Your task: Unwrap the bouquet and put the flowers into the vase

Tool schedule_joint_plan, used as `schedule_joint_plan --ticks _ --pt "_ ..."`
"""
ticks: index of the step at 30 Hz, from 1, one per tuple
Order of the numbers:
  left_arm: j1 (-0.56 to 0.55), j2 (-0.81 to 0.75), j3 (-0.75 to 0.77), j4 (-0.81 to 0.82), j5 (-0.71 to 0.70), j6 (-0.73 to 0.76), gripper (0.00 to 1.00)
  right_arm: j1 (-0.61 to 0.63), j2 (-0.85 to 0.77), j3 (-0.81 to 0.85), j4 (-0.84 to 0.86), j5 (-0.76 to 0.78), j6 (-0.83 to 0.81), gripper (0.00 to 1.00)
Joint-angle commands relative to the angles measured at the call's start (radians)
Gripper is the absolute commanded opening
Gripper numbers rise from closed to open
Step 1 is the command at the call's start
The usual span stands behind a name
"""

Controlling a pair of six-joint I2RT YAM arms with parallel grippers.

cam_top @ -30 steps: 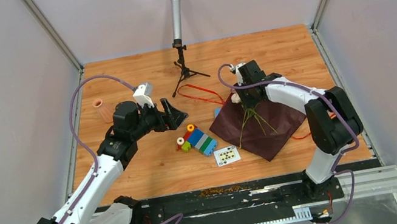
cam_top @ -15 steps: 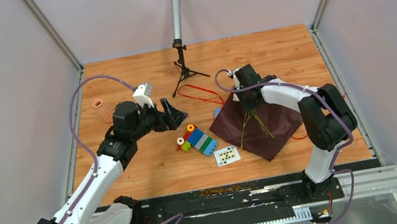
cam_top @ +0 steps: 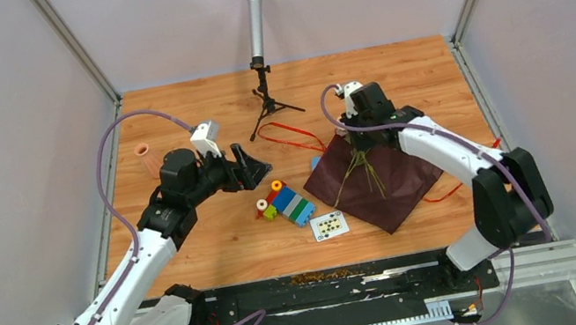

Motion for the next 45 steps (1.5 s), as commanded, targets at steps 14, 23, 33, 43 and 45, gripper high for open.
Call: schedule_joint_plan --ticks 14,23,33,43,45 --pt "-0.125 0.057 -0.054 0.497 0.185 -0.228 0.98 0.022 -0.324 -0.001 0.149 -0.351 0.316 0.06" --pt "-0.22 0.153 -0.049 0.765 0.153 -0.366 0.97 0.12 -0.429 -0.017 0.394 -0.427 0.498 0.09" --pt "-0.238 0.21 -0.014 0.847 0.18 -0.414 0.65 0.197 -0.399 0.023 0.47 -0.485 0.525 0.09" --pt "-0.239 0.209 -0.019 0.847 0.175 -0.417 0.33 0.218 -0.371 0.042 0.473 -0.499 0.52 0.1" --pt "-0.238 0.212 -0.019 0.847 0.176 -0.419 0.23 0.219 -0.369 0.042 0.474 -0.496 0.517 0.1"
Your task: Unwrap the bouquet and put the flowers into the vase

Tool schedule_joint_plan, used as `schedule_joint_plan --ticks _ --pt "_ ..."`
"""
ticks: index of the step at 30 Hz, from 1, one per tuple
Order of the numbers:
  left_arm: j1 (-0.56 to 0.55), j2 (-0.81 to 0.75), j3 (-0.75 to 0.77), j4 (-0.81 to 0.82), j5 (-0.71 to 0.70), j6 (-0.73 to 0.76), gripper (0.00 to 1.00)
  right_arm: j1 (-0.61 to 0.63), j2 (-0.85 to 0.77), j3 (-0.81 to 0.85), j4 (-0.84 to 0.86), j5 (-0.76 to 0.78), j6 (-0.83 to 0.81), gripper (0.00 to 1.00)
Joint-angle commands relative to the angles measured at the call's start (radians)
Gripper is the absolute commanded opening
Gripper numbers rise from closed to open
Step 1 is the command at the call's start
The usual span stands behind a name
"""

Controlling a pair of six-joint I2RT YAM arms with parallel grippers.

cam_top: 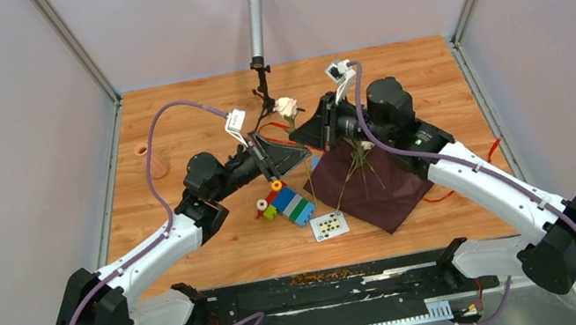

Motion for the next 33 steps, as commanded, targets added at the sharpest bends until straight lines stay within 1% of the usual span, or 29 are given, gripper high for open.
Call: schedule_joint_plan --ticks 1,2,4,5,6,7,9,10,11,13,16,17,18,20,22,25,27,30,33 --pt "-0.004 0.001 0.034 0.046 0.006 0.001 0.18 0.01 0.004 0.05 0.052 -0.014 0.004 0.1" --pt "-0.004 0.001 0.034 0.045 0.007 0.002 0.11 0.012 0.004 0.05 0.047 -0.011 0.002 0.1" --pt "-0.004 0.001 0.032 0.041 0.006 0.008 0.02 0.013 0.0 0.05 0.041 -0.004 -0.004 0.1" --pt "-0.004 0.001 0.032 0.036 0.004 0.012 0.0 0.015 -0.005 0.049 0.036 0.008 -0.008 0.11" --pt "-0.005 -0.001 0.029 0.031 -0.001 0.021 0.0 0.017 -0.013 0.046 0.033 0.02 -0.015 0.14" --pt "-0.004 -0.003 0.025 0.032 -0.008 0.032 0.0 0.02 -0.023 0.043 0.029 0.036 -0.023 0.19" --pt "-0.004 -0.008 0.015 0.023 -0.023 0.066 0.0 0.027 -0.041 0.043 -0.001 0.071 -0.05 0.31" --pt "-0.004 -0.011 0.017 0.001 -0.033 0.104 0.0 0.028 -0.048 0.045 -0.017 0.085 -0.069 0.41" --pt "-0.004 -0.016 0.024 -0.028 -0.042 0.145 0.0 0.027 -0.058 0.048 -0.035 0.101 -0.083 0.48" --pt "0.0 -0.029 0.051 -0.132 -0.063 0.243 0.0 0.027 -0.075 0.049 -0.069 0.14 -0.112 0.58" --pt "0.038 -0.063 0.107 -0.296 -0.114 0.431 0.0 0.027 -0.113 0.03 -0.104 0.231 -0.152 0.68" --pt "0.064 -0.074 0.12 -0.339 -0.135 0.504 0.0 0.026 -0.131 0.016 -0.106 0.267 -0.163 0.73" --pt "0.112 -0.09 0.135 -0.375 -0.158 0.543 0.0 0.025 -0.156 0.001 -0.106 0.296 -0.176 0.76" --pt "0.189 -0.111 0.14 -0.393 -0.192 0.617 0.0 0.022 -0.188 -0.028 -0.107 0.347 -0.209 0.81" --pt "0.263 -0.122 0.14 -0.376 -0.248 0.694 0.0 0.015 -0.214 -0.057 -0.106 0.377 -0.236 0.85" --pt "0.368 -0.108 0.148 -0.331 -0.315 0.813 0.0 -0.002 -0.238 -0.097 -0.106 0.403 -0.277 0.86" --pt "0.443 -0.079 0.165 -0.294 -0.346 0.844 0.0 -0.01 -0.252 -0.123 -0.107 0.424 -0.302 0.86" --pt "0.581 -0.01 0.182 -0.187 -0.359 0.844 0.0 -0.02 -0.284 -0.164 -0.104 0.484 -0.336 0.89" --pt "0.661 0.06 0.183 -0.049 -0.386 0.836 0.0 -0.032 -0.314 -0.208 -0.104 0.52 -0.35 0.9"
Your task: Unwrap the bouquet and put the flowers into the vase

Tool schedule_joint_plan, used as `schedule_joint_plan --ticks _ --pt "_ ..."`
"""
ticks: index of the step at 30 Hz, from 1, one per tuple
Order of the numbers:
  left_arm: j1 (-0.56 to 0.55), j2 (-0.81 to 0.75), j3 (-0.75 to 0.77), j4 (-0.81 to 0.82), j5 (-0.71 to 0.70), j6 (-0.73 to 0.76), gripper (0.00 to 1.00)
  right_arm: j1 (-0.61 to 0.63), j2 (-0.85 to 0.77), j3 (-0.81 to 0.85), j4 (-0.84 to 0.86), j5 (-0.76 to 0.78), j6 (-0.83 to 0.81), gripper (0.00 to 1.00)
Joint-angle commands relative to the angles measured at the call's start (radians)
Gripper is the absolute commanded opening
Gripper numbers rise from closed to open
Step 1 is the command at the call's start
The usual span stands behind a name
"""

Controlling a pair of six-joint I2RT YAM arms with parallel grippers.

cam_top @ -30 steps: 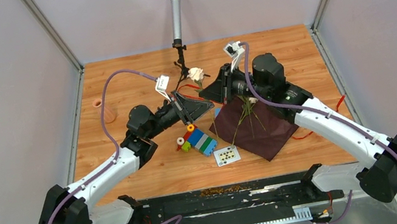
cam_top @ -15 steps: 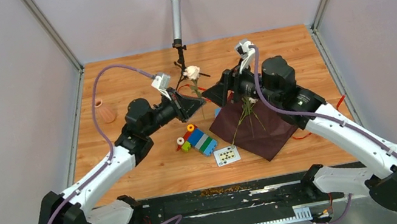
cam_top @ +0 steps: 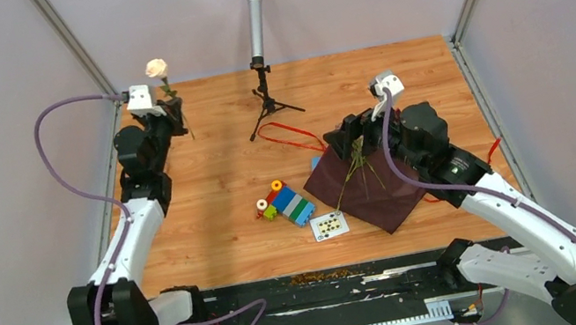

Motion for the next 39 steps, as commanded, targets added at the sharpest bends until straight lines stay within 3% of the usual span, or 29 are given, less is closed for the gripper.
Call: schedule_joint_plan --ticks 1,13,21,39 --pt "0.133 0.097 0.041 0.23 -0.076 0.062 0.0 -0.019 -0.063 -0.05 0.012 0.095 -0.06 0.91" --pt "0.253 0.187 0.03 0.35 -0.187 0.17 0.0 -0.047 -0.12 -0.108 -0.005 0.11 -0.06 0.92" --pt "0.332 0.242 0.021 0.38 -0.137 0.141 0.0 -0.051 -0.127 -0.114 -0.012 0.108 -0.055 0.92" --pt "0.369 0.322 -0.027 0.395 -0.077 0.133 0.0 -0.059 -0.128 -0.122 -0.023 0.093 -0.043 0.92"
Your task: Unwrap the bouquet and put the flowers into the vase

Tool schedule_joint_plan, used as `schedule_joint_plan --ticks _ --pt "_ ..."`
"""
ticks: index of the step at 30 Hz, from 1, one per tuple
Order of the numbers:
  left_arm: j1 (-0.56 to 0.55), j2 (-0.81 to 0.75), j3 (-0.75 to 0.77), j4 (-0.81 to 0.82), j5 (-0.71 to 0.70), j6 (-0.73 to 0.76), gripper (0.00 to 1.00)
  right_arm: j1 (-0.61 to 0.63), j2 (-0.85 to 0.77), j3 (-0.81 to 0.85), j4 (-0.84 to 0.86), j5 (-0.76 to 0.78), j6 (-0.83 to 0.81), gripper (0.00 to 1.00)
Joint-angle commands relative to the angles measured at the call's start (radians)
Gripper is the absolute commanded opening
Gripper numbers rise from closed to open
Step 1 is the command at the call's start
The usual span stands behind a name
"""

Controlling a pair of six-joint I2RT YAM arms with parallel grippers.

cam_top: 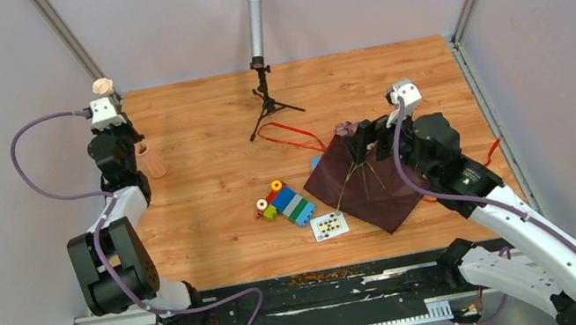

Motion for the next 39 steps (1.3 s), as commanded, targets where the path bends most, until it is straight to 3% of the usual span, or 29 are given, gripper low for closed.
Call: schedule_joint_plan --ticks 1,11,20,28,35,39 --pt "0.022 0.023 -0.006 0.062 0.034 0.003 0.0 -0.006 -0.015 -0.007 0.01 -0.002 0.002 0.92" --pt "0.031 0.049 -0.048 0.07 0.051 -0.01 0.04 -0.011 -0.009 -0.006 0.01 -0.022 0.005 0.92" --pt "0.031 0.067 -0.076 0.04 0.016 -0.029 0.29 -0.015 -0.011 -0.009 0.01 -0.029 -0.004 0.92" --pt "0.031 0.032 -0.09 -0.002 -0.023 -0.07 0.62 -0.019 -0.025 -0.018 0.01 -0.024 -0.005 0.93" --pt "0.031 -0.065 -0.11 -0.089 -0.063 -0.14 0.89 -0.019 -0.039 -0.027 0.01 -0.027 -0.009 0.93" --pt "0.031 -0.158 -0.131 -0.149 -0.068 -0.195 0.96 -0.017 -0.05 -0.031 0.01 -0.026 -0.011 0.93"
